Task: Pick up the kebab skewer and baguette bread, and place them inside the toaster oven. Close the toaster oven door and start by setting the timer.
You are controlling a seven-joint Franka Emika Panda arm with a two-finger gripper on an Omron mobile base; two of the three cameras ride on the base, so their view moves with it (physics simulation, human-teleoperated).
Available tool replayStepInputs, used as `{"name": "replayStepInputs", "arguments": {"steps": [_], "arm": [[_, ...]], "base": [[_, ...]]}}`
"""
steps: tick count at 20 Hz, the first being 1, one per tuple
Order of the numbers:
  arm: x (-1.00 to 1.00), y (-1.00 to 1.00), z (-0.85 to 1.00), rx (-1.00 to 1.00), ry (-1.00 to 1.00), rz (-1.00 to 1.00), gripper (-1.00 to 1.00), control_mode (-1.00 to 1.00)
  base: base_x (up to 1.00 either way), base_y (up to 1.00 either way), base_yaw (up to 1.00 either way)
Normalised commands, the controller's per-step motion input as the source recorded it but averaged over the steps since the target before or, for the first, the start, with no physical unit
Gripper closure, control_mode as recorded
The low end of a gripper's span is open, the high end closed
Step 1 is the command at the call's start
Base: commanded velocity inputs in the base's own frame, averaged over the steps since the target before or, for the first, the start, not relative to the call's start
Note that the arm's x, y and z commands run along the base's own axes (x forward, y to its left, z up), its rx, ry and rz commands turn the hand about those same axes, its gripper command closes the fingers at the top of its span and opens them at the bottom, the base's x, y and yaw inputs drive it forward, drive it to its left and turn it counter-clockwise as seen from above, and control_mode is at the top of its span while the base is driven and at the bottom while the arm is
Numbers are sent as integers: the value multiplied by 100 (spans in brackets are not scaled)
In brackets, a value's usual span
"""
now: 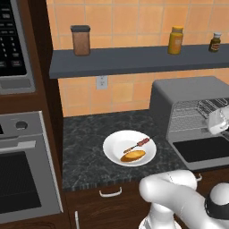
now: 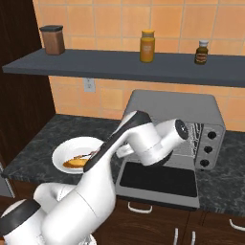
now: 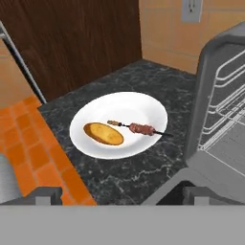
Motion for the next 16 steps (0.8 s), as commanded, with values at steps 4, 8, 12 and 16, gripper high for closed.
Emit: {"name": "replayStepInputs", "arguments": {"steps": [4,8,12,16], "arm": [[37,-64,-57,10,-28,3,-100,-100],[58,-70,-21,15,-4,-1,-100,-100],[70,-27,-25,19,-6,-6,-100,-100],[69,-18,-29,11,-6,-11,-100,-100]], "base": [[0,0,0],[0,0,0],[0,0,0],[0,0,0]]}}
